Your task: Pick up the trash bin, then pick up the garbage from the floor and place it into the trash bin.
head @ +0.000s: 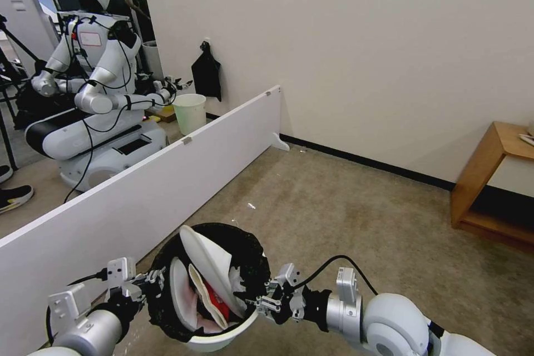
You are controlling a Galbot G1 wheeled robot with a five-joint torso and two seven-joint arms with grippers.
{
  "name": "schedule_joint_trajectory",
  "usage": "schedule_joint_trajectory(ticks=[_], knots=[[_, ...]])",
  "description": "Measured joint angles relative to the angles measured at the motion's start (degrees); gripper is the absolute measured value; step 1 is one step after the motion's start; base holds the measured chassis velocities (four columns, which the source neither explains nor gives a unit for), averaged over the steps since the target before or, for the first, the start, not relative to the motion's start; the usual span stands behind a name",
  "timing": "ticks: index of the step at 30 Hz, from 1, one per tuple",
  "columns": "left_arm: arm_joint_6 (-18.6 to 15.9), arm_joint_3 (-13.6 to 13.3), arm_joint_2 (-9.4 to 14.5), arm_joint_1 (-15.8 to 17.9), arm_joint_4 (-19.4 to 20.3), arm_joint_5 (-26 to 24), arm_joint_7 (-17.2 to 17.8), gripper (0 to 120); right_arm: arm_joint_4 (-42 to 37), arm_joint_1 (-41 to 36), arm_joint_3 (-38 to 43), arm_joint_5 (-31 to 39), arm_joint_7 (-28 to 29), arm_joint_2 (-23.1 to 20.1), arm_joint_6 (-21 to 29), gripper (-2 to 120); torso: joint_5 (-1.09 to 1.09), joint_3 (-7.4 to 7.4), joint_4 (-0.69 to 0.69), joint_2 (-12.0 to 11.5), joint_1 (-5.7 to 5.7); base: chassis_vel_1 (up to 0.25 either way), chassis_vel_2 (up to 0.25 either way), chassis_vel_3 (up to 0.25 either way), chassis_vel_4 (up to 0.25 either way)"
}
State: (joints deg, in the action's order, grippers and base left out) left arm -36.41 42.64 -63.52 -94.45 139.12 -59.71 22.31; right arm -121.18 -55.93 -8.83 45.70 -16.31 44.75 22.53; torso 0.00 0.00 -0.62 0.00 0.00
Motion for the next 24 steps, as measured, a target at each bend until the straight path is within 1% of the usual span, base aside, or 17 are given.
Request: schedule_joint_trajectory(ticks=[1,2,3,5,7,9,10,11,12,14,15,16,21,23,24], knots=[[0.0,0.0,0.0,0.0,0.0,0.0,0.0,4,0.0,0.0,0.0,0.0,0.0,0.0,0.0,50,0.00,0.00,0.00,0.0,0.00,0.000,0.000,0.000,0.000],[0.0,0.0,0.0,0.0,0.0,0.0,0.0,4,0.0,0.0,0.0,0.0,0.0,0.0,0.0,50,0.00,0.00,0.00,0.0,0.00,0.000,0.000,0.000,0.000],[0.0,0.0,0.0,0.0,0.0,-0.1,0.0,4,0.0,0.0,0.0,0.0,0.0,0.0,0.0,55,0.00,0.00,0.00,0.0,0.00,0.000,0.000,0.000,0.000],[0.0,0.0,0.0,0.0,0.0,-0.1,0.0,4,-0.1,0.0,0.0,0.0,0.0,0.0,0.0,57,0.00,0.00,0.00,0.0,0.00,0.000,0.000,0.000,0.000],[-0.1,0.0,0.1,0.0,0.0,-0.3,0.1,4,-0.1,-0.1,0.0,-0.1,0.1,-0.1,0.1,73,0.00,0.00,0.00,0.0,0.00,0.000,0.000,0.000,0.000],[-0.1,0.0,0.1,-0.1,0.0,-0.4,0.2,4,-0.1,-0.1,0.0,-0.1,0.1,-0.1,0.1,75,0.00,0.00,0.00,0.0,0.00,0.000,0.000,0.000,0.000],[-0.2,-0.1,0.1,-0.1,0.1,-0.5,0.2,4,-0.1,-0.2,0.0,-0.2,0.1,-0.1,0.1,82,0.00,0.00,0.00,0.0,0.00,0.000,0.000,0.000,0.000],[-0.2,-0.1,0.1,-0.1,0.1,-0.5,0.2,4,-0.1,-0.2,0.0,-0.3,0.1,-0.1,0.1,86,0.00,0.00,0.00,0.0,0.00,0.000,0.000,0.000,0.000],[-0.2,-0.1,0.1,-0.1,0.1,-0.5,0.2,4,-0.1,-0.2,0.0,-0.3,0.1,-0.1,0.1,86,0.00,0.00,0.00,0.0,0.00,0.000,0.000,0.000,0.000],[-0.2,-0.1,0.0,-0.1,0.1,-0.6,0.2,4,-0.1,-0.2,0.0,-0.3,0.1,-0.1,0.1,94,0.00,0.00,0.00,0.0,0.00,0.000,0.000,0.000,0.000],[-0.2,-0.1,0.0,-0.1,0.1,-0.6,0.2,4,-0.1,-0.2,0.0,-0.3,0.1,-0.1,0.1,94,0.00,0.00,0.00,0.0,0.00,0.000,0.000,0.000,0.000],[-0.2,-0.1,0.0,-0.1,0.1,-0.6,0.3,4,-0.1,-0.2,0.0,-0.3,0.1,-0.1,0.1,98,0.00,0.00,0.00,0.0,0.00,0.000,0.000,0.000,0.000],[-0.2,0.1,0.1,-0.2,0.1,-0.6,0.3,4,-1.2,-0.3,0.9,-0.4,0.2,-0.4,-1.0,100,0.00,0.00,0.00,0.0,0.00,0.000,0.000,0.000,0.000],[-0.2,0.3,0.2,-0.3,0.0,-0.7,0.3,4,-3.3,-0.6,3.4,-1.0,0.3,-0.9,-4.1,100,0.00,0.00,0.00,0.0,0.00,0.000,0.000,0.000,0.000],[-0.2,0.3,0.2,-0.3,0.0,-0.7,0.3,4,-3.3,-0.6,3.4,-1.0,0.3,-0.9,-4.1,100,0.00,0.00,0.00,0.0,0.00,0.000,0.000,0.000,0.000]])
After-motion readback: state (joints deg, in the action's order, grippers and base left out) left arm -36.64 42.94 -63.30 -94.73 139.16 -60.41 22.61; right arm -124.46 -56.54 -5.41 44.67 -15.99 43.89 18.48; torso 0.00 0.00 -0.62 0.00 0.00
